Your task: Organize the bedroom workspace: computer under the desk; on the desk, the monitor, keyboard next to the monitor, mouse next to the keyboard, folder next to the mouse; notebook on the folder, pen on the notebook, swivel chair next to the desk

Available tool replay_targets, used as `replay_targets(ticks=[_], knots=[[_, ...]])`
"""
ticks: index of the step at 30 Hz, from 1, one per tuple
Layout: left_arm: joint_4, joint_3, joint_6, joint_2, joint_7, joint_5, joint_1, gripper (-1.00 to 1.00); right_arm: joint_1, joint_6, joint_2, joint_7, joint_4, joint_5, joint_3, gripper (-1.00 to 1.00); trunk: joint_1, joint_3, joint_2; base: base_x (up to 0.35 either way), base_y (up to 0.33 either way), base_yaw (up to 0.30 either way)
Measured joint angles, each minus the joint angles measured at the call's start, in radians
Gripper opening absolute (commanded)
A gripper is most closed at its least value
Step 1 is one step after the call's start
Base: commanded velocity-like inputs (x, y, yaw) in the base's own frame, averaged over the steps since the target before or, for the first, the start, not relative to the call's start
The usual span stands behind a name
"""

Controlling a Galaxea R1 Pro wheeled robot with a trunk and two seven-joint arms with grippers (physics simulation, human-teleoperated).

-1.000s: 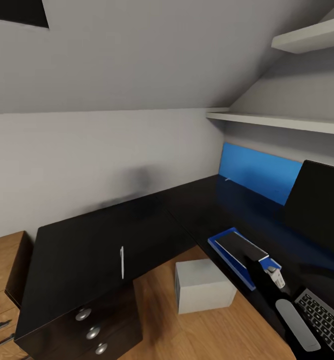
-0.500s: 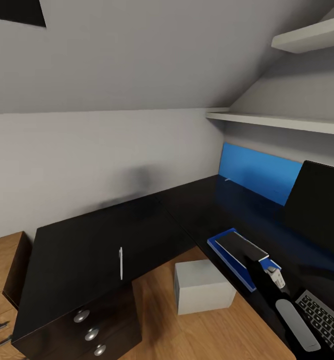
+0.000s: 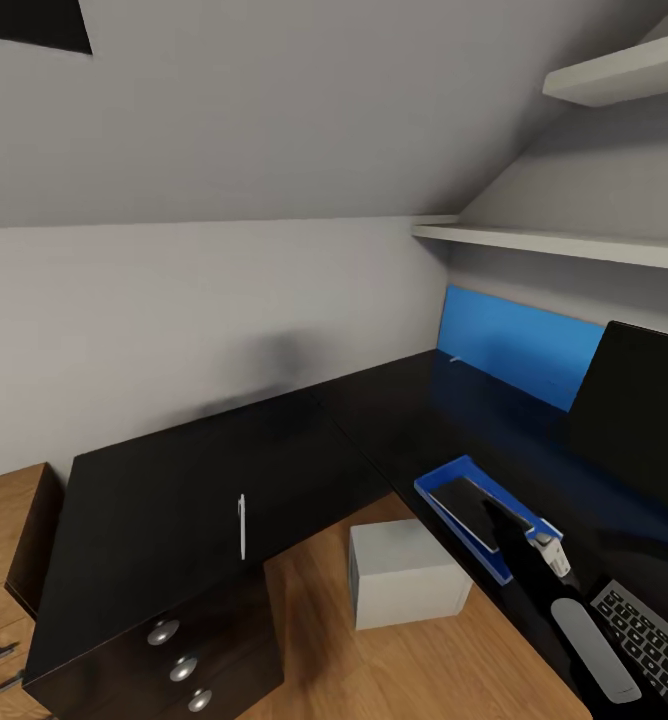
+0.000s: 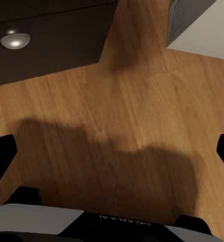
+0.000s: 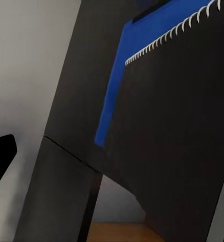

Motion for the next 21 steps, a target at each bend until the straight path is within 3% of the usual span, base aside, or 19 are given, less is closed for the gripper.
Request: replay_targets(ticks=[9,21], knots=[[0.001,0.000,0.000,0.000,0.000,0.000,0.000,1.00,0.000,0.000,0.000,0.001,0.000,0.000,0.000,1.00,0.000,0.000,0.000,-0.001,-0.001,0.000],[0.001,0.000,-0.001,0.000,0.001,0.000,0.000,1.00,0.000,-0.001,0.000,0.001,0.000,0.000,0.000,1.00,0.000,0.000,0.000,-0.036,-0.082,0.000]])
